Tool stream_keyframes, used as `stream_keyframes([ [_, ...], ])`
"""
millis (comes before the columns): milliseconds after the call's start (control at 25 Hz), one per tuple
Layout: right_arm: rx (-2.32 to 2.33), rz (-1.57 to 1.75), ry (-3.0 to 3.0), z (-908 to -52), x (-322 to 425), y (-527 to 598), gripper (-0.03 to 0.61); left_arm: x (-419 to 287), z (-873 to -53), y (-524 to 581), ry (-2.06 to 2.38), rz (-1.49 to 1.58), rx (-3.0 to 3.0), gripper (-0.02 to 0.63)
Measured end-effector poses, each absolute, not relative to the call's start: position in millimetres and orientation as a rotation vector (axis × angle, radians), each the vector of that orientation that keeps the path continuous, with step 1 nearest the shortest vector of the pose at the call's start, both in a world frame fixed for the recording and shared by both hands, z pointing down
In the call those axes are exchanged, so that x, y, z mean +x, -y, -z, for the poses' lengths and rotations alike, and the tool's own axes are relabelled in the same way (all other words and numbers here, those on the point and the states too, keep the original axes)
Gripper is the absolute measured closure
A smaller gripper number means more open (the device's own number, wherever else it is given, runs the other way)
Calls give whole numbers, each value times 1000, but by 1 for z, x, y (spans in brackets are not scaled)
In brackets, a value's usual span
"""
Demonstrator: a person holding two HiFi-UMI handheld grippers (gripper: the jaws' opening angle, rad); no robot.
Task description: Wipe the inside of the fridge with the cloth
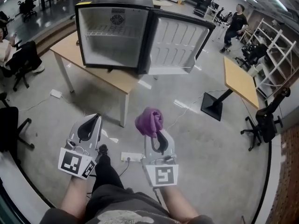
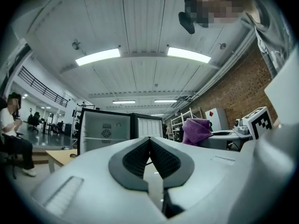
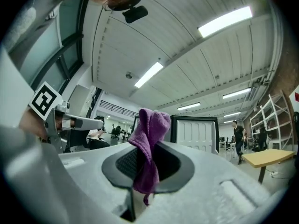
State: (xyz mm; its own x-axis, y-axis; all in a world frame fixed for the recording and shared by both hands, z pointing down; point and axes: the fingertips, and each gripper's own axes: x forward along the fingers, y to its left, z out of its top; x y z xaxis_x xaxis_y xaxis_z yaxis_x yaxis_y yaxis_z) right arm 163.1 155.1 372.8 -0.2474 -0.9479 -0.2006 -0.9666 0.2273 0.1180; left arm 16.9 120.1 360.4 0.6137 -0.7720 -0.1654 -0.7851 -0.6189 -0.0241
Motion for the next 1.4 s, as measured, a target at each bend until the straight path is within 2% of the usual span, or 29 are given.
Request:
stream_keyframes([
  [520,-1837,-188,-2427,-375,183,-233,538,33,-349,-215,-1361,-196,-2740,595],
  [1400,-1741,-275,-2595,-375,166,-219,540,57,-348,-217,-1333,-213,-2773,595],
])
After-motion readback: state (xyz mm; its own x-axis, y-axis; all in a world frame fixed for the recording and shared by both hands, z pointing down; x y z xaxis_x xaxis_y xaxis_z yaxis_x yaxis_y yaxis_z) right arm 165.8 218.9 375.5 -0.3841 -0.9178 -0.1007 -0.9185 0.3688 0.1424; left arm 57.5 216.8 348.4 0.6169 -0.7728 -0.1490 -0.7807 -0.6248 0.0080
